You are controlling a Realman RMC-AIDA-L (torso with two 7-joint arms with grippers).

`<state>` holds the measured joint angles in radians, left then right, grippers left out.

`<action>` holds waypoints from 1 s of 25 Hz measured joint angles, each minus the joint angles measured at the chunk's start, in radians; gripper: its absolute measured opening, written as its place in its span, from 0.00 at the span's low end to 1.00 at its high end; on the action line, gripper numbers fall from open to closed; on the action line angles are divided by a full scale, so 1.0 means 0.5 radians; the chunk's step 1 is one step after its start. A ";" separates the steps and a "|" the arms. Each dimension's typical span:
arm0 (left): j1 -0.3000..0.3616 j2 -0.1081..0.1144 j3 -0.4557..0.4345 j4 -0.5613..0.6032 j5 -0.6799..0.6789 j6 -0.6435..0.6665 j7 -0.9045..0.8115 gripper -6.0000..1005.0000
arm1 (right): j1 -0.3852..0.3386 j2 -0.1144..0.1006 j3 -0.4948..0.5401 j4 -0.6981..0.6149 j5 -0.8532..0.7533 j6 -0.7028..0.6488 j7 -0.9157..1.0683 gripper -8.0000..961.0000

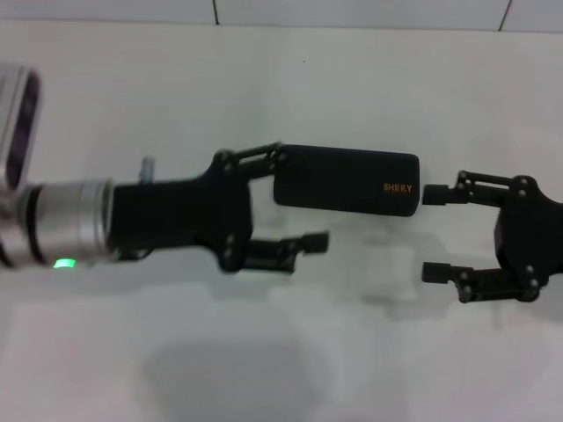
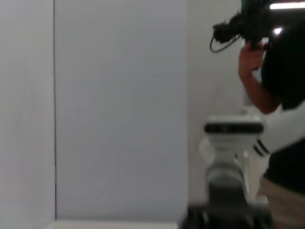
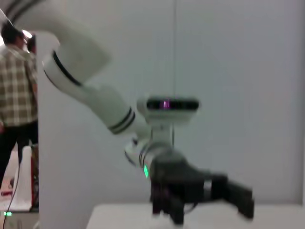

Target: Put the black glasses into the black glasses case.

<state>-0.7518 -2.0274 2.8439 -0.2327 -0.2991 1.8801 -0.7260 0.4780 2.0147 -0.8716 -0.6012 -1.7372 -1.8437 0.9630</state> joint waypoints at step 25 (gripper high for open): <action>0.289 0.030 -0.001 -0.075 -0.033 0.088 0.188 0.85 | 0.251 0.024 -0.015 0.553 0.134 0.215 -0.465 0.82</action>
<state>-0.6074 -2.0125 2.8432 -0.2701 -0.3154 1.9240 -0.6321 0.6037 2.0265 -0.8788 -0.3246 -1.6702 -1.7362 0.7303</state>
